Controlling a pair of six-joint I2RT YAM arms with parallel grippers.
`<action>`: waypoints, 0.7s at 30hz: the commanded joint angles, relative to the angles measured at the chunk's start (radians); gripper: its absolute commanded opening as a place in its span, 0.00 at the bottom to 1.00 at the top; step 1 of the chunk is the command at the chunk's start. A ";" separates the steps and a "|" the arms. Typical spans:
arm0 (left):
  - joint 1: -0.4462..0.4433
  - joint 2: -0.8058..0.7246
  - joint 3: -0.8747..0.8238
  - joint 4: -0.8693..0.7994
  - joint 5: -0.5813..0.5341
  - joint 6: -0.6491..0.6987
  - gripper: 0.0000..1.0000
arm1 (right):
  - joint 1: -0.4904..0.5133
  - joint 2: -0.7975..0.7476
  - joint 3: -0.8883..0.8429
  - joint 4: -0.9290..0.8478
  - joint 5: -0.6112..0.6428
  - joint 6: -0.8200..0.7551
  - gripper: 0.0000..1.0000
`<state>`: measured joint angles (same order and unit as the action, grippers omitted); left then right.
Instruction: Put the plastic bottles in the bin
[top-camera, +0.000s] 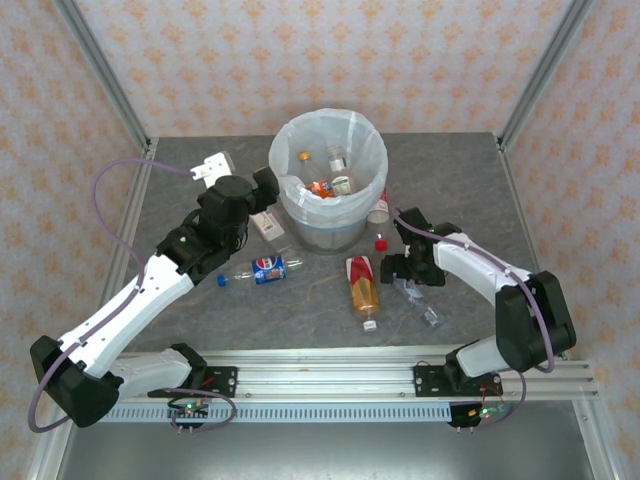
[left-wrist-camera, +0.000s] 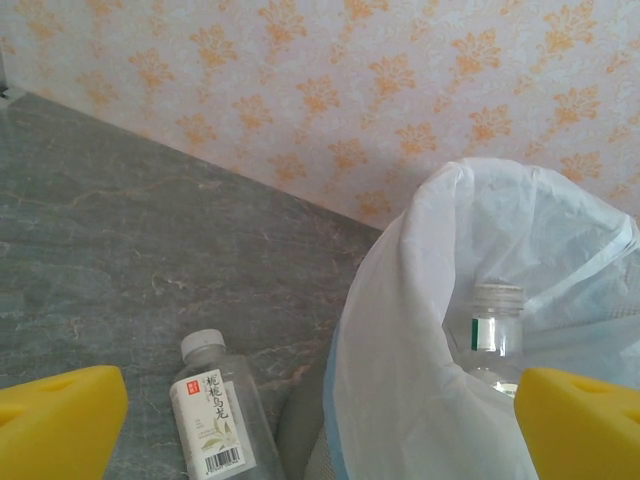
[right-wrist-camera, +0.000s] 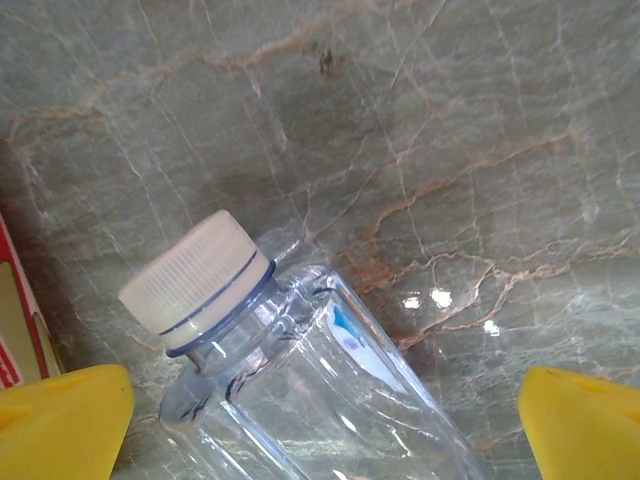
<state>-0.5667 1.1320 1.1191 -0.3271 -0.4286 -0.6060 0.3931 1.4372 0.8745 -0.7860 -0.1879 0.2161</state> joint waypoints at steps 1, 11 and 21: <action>0.016 -0.015 -0.016 -0.018 -0.050 -0.019 1.00 | 0.017 0.000 -0.024 -0.045 0.002 0.043 0.99; 0.021 -0.013 -0.019 -0.027 -0.059 -0.023 1.00 | 0.037 0.068 -0.063 0.003 0.044 0.077 0.99; 0.025 -0.019 -0.018 -0.044 -0.068 -0.024 1.00 | 0.034 0.086 -0.071 0.072 0.158 0.098 0.72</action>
<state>-0.5533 1.1320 1.1088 -0.3355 -0.4541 -0.6132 0.4297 1.5230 0.8104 -0.7349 -0.1280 0.2939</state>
